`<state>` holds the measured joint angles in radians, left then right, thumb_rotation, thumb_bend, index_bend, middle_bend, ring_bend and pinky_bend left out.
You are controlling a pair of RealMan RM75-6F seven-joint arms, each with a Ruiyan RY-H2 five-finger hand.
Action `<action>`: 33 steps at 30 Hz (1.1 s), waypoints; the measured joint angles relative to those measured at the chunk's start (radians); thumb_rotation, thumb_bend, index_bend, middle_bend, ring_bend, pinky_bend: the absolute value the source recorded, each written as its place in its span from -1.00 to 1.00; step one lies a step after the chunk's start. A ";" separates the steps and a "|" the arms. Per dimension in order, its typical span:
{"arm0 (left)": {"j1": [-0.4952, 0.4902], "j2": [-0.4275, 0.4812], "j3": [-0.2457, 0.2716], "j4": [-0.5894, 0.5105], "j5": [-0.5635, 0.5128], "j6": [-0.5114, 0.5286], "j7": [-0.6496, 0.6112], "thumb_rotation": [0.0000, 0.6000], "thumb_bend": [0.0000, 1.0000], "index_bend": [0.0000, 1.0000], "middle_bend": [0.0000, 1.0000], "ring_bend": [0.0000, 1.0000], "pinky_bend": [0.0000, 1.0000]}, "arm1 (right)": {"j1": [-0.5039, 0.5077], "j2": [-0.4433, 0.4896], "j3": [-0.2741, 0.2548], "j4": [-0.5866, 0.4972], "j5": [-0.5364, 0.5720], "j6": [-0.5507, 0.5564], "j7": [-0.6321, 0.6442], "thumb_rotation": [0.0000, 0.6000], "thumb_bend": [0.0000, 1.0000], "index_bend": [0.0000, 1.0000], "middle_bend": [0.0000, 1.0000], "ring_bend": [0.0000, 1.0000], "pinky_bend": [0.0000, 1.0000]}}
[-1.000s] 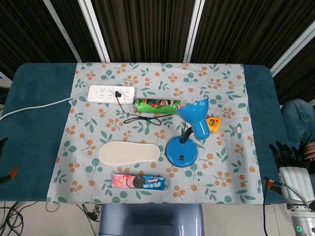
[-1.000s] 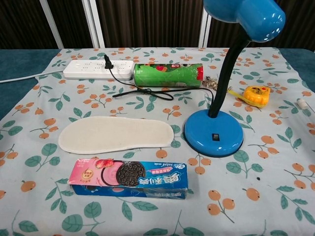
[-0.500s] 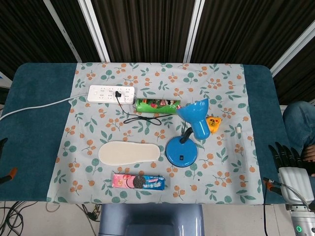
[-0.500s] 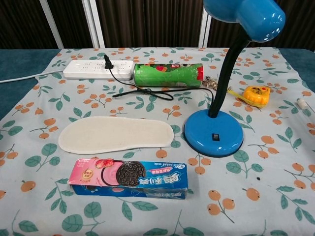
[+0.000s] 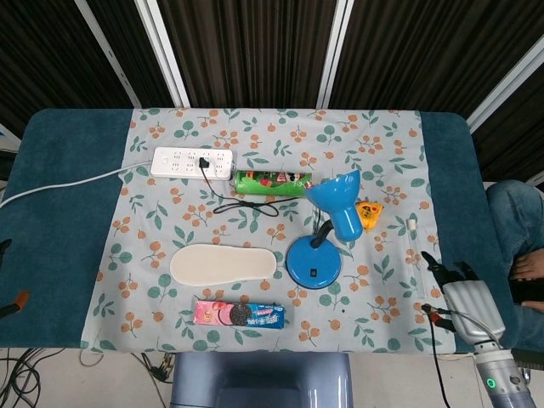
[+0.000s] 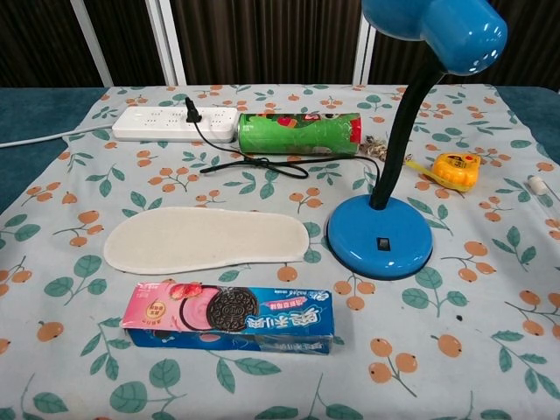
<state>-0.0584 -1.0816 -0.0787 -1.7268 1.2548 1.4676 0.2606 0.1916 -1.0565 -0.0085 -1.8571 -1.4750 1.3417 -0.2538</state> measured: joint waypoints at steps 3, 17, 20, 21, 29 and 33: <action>0.000 0.002 -0.001 -0.002 -0.005 -0.003 -0.002 1.00 -0.54 -0.78 -1.00 -1.00 -0.87 | 0.050 -0.018 0.019 -0.013 0.040 -0.091 -0.007 1.00 -0.25 -0.92 0.17 0.38 -0.22; 0.000 0.009 -0.003 -0.010 -0.019 -0.013 -0.005 1.00 -0.54 -0.78 -1.00 -1.00 -0.87 | 0.253 -0.221 0.088 0.008 0.274 -0.363 -0.147 1.00 0.05 -0.92 0.37 0.61 0.20; -0.001 0.009 -0.004 -0.010 -0.022 -0.016 -0.007 1.00 -0.54 -0.78 -1.00 -1.00 -0.87 | 0.272 -0.259 0.087 0.013 0.295 -0.376 -0.180 1.00 0.05 -0.92 0.37 0.61 0.27; -0.001 0.010 -0.004 -0.011 -0.023 -0.017 -0.007 1.00 -0.54 -0.78 -1.00 -1.00 -0.87 | 0.278 -0.271 0.087 0.014 0.301 -0.380 -0.189 1.00 0.05 -0.92 0.37 0.61 0.29; -0.002 0.012 -0.005 -0.011 -0.026 -0.020 -0.010 1.00 -0.54 -0.78 -1.00 -1.00 -0.87 | 0.316 -0.338 0.068 0.019 0.344 -0.406 -0.245 1.00 0.05 -0.92 0.37 0.61 0.44; -0.002 0.013 -0.006 -0.012 -0.028 -0.022 -0.012 1.00 -0.54 -0.78 -1.00 -1.00 -0.87 | 0.326 -0.356 0.060 0.029 0.367 -0.409 -0.261 1.00 0.05 -0.92 0.37 0.61 0.50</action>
<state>-0.0608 -1.0688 -0.0843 -1.7383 1.2272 1.4457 0.2488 0.5174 -1.4124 0.0515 -1.8284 -1.1083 0.9328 -0.5151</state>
